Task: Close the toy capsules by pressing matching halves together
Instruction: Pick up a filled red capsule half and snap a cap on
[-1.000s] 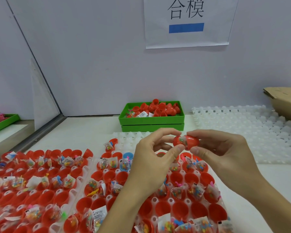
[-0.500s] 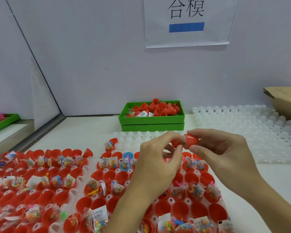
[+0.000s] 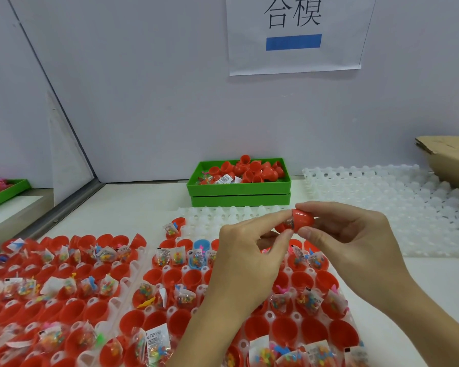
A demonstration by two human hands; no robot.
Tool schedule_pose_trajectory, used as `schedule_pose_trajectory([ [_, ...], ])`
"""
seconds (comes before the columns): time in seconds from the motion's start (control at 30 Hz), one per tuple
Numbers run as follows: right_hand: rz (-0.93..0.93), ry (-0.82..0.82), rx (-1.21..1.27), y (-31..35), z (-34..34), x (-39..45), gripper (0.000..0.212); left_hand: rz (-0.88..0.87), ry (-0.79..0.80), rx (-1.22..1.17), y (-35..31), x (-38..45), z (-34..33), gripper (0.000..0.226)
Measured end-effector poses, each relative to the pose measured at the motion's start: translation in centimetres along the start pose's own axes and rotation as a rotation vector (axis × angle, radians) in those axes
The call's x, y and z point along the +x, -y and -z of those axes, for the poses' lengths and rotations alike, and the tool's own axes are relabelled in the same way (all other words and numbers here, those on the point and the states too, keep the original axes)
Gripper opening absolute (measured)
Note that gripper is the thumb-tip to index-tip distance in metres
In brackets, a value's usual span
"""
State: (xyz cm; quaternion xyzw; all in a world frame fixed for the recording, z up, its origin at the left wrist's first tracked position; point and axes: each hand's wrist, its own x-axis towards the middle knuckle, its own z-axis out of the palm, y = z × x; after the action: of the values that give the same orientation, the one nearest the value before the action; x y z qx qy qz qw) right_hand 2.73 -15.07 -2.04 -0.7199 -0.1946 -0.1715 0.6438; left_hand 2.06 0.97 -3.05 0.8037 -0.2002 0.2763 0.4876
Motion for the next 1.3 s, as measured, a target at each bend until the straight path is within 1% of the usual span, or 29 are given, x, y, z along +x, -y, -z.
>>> schedule_pose_trajectory([
  [0.1, -0.003, -0.005, 0.013, -0.1, -0.1, 0.0, 0.038, -0.016, -0.032, 0.0, 0.2, 0.0, -0.2, 0.024],
  [0.23, -0.002, -0.001, 0.023, -0.1, 0.1, 0.0, 0.039, -0.026, -0.007, -0.017, 0.4, -0.1, -0.2, 0.023],
  [0.47, -0.008, -0.017, 0.028, -0.2, 0.2, 0.1, 0.039, 0.032, 0.028, -0.091, 0.5, -0.1, -0.1, 0.024],
  [0.6, -0.007, -0.012, 0.032, -0.3, 0.0, 0.1, 0.041, 0.021, -0.012, -0.061, 0.4, -0.2, -0.3, 0.022],
  [0.8, 0.002, -0.001, 0.04, -0.4, -0.2, 0.0, 0.04, 0.066, -0.09, -0.084, 0.2, -0.2, -0.2, 0.022],
  [0.93, 0.012, 0.002, 0.042, -0.3, -0.2, 0.0, 0.04, 0.103, -0.087, -0.112, -0.3, -0.2, -0.3, 0.031],
  [1.0, 0.013, 0.004, 0.046, -0.3, -0.3, 0.0, 0.039, 0.139, -0.082, -0.126, -0.4, -0.1, -0.3, 0.029],
  [1.17, 0.022, -0.007, 0.047, -0.1, -0.4, -0.1, 0.043, 0.084, -0.061, -0.012, -0.5, 0.1, -0.1, 0.023],
  [1.3, 0.021, -0.019, 0.037, 0.0, -0.5, -0.1, 0.042, 0.043, -0.059, 0.014, -0.7, 0.0, -0.1, 0.026],
])
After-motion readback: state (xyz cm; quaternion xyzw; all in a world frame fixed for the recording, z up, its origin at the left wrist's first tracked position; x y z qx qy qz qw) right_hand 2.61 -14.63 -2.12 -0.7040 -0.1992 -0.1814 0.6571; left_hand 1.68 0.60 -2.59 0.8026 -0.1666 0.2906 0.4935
